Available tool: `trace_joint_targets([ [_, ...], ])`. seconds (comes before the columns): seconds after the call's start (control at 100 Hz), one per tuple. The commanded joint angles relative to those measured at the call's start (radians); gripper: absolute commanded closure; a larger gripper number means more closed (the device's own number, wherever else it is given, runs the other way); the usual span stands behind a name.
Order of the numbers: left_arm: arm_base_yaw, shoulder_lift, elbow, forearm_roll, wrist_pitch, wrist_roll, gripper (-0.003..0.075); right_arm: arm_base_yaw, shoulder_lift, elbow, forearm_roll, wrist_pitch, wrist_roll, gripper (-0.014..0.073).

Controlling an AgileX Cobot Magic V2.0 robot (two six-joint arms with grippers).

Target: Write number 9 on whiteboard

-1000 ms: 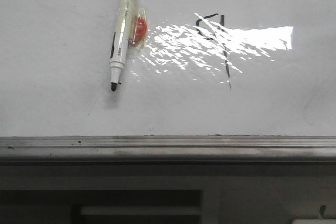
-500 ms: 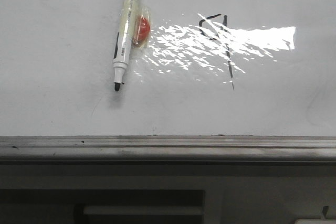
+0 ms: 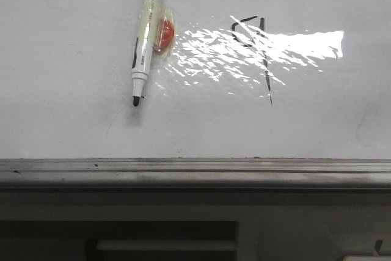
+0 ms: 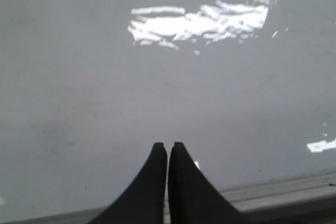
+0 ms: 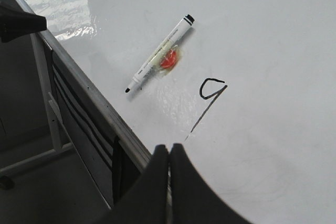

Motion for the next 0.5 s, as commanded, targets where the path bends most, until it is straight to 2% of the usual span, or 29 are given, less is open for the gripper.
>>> trace_joint_targets([
  [0.0, 0.025, -0.004, 0.013, -0.012, -0.009, -0.027, 0.0741, 0.000, 0.012, -0.024, -0.030, -0.070, 0.001, 0.0655],
  [0.12, 0.043, -0.026, 0.019, -0.033, 0.102, -0.027, 0.0741, 0.000, 0.012, -0.024, -0.030, -0.070, 0.001, 0.0655],
  [0.49, 0.046, -0.031, 0.019, -0.077, 0.118, -0.029, 0.0741, 0.000, 0.012, -0.024, -0.030, -0.070, 0.001, 0.0655],
])
